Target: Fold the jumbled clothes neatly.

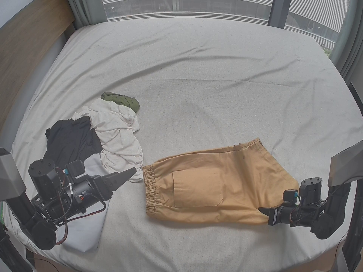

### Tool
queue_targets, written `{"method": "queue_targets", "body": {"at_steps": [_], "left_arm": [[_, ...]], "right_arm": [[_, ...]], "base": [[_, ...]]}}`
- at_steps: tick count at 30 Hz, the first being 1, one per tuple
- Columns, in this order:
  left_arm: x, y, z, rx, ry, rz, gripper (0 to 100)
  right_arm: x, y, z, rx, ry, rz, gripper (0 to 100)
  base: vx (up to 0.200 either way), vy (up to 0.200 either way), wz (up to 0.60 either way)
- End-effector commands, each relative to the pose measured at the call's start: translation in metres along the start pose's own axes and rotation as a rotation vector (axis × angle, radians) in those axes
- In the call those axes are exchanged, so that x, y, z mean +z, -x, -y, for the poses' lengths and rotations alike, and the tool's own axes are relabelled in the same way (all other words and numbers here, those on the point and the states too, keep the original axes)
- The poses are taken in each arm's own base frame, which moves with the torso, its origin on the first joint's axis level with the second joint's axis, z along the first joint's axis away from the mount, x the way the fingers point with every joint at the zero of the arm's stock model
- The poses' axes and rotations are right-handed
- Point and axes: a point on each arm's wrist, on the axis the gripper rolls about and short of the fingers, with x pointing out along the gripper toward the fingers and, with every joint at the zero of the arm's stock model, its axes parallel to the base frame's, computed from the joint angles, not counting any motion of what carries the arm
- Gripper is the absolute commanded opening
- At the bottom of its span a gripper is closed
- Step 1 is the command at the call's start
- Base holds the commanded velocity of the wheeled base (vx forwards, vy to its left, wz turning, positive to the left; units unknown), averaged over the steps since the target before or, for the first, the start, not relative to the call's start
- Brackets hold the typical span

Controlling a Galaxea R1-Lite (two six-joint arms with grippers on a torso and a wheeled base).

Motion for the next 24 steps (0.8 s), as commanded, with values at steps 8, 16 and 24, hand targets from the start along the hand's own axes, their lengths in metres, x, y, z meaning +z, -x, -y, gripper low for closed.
{"method": "queue_targets", "body": {"at_steps": [8,16,24], "left_arm": [[-0.009,-0.002,0.001,-0.002,0.010,-0.040,100],[-0.010,-0.002,0.001,-0.002,0.011,-0.045,100],[-0.014,-0.004,-0.001,0.004,0.015,-0.059,100]], "right_arm": [[0.011,0.003,0.014,-0.044,-0.015,0.065,100],[0.035,0.012,0.044,-0.131,-0.053,0.185,100],[0.057,0.018,0.067,-0.186,-0.063,0.291,100]], "base": [[0.000,0.000,0.00],[0.000,0.000,0.00],[0.000,0.000,0.00]]}}
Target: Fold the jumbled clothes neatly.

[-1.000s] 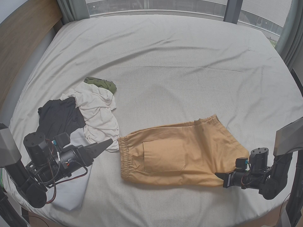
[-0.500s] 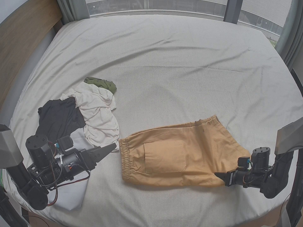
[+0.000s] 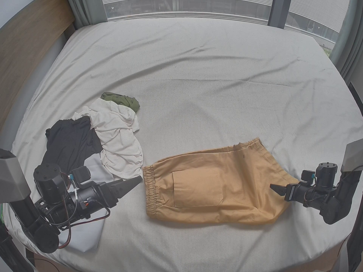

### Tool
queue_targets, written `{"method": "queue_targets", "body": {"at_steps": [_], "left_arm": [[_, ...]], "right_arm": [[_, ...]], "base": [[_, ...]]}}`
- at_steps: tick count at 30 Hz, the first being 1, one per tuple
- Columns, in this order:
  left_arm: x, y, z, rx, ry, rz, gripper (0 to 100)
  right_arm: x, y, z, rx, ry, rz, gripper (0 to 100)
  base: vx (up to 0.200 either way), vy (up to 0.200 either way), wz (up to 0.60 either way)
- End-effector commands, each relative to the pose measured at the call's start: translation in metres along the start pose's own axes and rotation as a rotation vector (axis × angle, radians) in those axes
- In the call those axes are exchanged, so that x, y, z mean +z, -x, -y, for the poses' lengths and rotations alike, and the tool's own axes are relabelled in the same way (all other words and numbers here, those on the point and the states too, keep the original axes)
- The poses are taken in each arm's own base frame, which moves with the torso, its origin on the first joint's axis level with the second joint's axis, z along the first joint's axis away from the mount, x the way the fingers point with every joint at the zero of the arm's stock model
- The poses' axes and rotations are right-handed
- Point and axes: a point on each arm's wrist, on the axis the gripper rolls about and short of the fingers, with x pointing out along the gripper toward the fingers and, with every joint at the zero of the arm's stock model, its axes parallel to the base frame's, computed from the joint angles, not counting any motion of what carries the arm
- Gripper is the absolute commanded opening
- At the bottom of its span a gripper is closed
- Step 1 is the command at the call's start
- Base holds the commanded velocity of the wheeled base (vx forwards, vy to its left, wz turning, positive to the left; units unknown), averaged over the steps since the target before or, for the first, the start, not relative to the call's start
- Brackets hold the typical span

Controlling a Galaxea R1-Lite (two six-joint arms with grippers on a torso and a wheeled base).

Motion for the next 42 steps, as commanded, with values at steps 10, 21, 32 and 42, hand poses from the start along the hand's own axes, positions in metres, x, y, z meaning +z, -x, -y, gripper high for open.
{"method": "queue_targets", "body": {"at_steps": [10,21,32,42], "left_arm": [[-0.003,-0.002,-0.002,0.005,0.007,-0.013,100],[-0.003,-0.003,-0.003,0.006,0.006,-0.014,100],[-0.002,-0.003,-0.002,0.006,0.005,-0.011,100],[-0.002,-0.003,-0.002,0.004,0.005,-0.012,100]], "right_arm": [[0.026,-0.009,0.012,0.100,0.013,0.093,100],[0.024,-0.021,0.021,0.210,-0.086,0.051,100],[0.009,-0.030,0.010,0.307,-0.156,-0.030,100],[0.006,-0.029,0.004,0.364,-0.191,-0.064,100]], "base": [[0.000,0.000,0.00],[0.000,0.000,0.00],[0.000,0.000,0.00],[0.000,0.000,0.00]]}}
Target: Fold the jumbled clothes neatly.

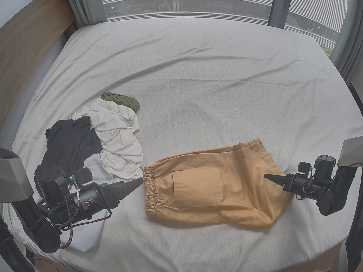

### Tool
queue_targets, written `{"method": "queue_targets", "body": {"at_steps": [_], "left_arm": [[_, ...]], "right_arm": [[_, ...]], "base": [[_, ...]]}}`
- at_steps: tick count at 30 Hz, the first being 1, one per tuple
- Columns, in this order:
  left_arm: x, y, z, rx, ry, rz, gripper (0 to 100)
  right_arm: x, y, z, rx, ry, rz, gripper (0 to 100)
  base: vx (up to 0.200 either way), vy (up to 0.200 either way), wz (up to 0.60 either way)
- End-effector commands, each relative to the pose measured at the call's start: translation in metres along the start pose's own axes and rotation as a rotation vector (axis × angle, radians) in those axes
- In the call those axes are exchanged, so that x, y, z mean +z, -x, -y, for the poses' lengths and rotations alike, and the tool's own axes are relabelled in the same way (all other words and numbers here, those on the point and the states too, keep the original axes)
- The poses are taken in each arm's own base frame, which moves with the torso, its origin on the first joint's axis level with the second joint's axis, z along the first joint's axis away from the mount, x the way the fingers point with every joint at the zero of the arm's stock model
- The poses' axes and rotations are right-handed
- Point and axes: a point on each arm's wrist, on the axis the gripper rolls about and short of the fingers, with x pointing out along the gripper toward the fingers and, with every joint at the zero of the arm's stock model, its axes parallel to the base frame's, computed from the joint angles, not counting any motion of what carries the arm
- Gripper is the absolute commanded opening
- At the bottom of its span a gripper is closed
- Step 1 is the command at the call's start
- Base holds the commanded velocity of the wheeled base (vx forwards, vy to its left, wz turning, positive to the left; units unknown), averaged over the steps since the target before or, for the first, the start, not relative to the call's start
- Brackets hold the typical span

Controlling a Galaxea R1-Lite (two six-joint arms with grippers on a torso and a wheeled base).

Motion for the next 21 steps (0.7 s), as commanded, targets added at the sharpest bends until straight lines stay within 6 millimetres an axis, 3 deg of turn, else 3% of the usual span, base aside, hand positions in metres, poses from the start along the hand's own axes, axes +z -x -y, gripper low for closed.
{"method": "queue_targets", "body": {"at_steps": [1,2,3,13,21], "left_arm": [[0.000,0.000,0.000,-0.001,0.000,0.001,100],[0.000,0.000,0.000,0.000,0.000,0.002,100],[0.000,0.000,0.000,0.000,0.000,0.002,100],[0.000,0.000,0.000,-0.001,0.000,0.001,100],[-0.001,-0.002,-0.001,0.003,0.005,-0.006,100]], "right_arm": [[-0.002,-0.001,0.000,0.005,-0.009,-0.009,100],[-0.001,-0.002,0.000,0.005,-0.008,-0.006,100],[-0.001,-0.002,0.000,0.005,-0.008,-0.006,0],[0.005,0.001,0.002,0.004,-0.013,0.021,0],[0.018,0.016,0.006,-0.024,-0.011,0.074,0]], "base": [[0.000,0.000,0.00],[0.000,0.000,0.00],[0.000,0.000,0.00],[0.000,0.000,0.00],[0.000,0.000,0.00]]}}
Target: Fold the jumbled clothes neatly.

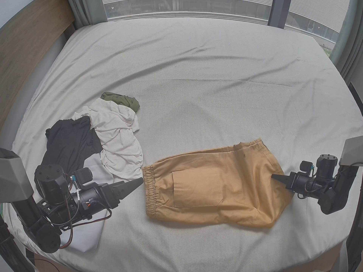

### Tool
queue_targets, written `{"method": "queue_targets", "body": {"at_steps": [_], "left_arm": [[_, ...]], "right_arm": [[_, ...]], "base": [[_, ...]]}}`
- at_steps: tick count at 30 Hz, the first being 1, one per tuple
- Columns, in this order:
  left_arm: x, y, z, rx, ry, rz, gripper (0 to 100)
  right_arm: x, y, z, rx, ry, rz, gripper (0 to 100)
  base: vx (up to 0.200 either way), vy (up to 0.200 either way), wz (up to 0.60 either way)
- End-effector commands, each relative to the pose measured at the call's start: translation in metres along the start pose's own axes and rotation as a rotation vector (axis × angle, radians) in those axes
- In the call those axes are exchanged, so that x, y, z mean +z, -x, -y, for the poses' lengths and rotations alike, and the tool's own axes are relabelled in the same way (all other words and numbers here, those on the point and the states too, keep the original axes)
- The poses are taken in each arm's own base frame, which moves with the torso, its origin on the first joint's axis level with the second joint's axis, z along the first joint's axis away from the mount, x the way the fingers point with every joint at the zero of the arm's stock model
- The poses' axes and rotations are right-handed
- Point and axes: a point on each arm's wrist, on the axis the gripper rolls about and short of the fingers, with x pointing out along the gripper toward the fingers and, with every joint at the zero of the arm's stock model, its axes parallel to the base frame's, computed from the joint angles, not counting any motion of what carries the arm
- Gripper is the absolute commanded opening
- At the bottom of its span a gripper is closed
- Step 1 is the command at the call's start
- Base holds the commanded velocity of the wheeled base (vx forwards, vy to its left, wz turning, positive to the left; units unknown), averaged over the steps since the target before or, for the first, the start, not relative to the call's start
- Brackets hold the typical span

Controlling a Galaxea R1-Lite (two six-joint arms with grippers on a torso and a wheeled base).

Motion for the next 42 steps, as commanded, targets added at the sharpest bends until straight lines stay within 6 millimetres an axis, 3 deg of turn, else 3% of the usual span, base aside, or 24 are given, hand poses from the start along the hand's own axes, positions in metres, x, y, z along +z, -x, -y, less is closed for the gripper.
{"method": "queue_targets", "body": {"at_steps": [1,11,32,33,39,42], "left_arm": [[-0.001,-0.001,-0.001,0.005,0.003,-0.006,100],[-0.003,-0.002,-0.003,0.008,0.006,-0.012,100],[-0.016,-0.011,-0.016,0.054,0.031,-0.067,100],[-0.017,-0.011,-0.016,0.055,0.032,-0.072,100],[-0.021,-0.015,-0.015,0.056,0.031,-0.085,100],[-0.027,-0.024,-0.015,0.070,0.027,-0.092,100]], "right_arm": [[0.009,0.010,0.002,-0.018,0.008,0.039,0],[0.017,0.022,0.009,-0.051,0.009,0.078,0],[0.014,0.029,0.019,-0.092,0.077,0.077,0],[0.014,0.030,0.019,-0.093,0.089,0.078,100],[0.024,0.037,0.019,-0.105,0.117,0.118,100],[0.042,0.051,-0.001,-0.083,0.168,0.180,100]], "base": [[0.000,0.000,0.00],[0.000,0.000,0.00],[0.000,0.000,0.00],[0.000,0.000,0.00],[0.000,0.000,0.00],[0.000,0.000,0.00]]}}
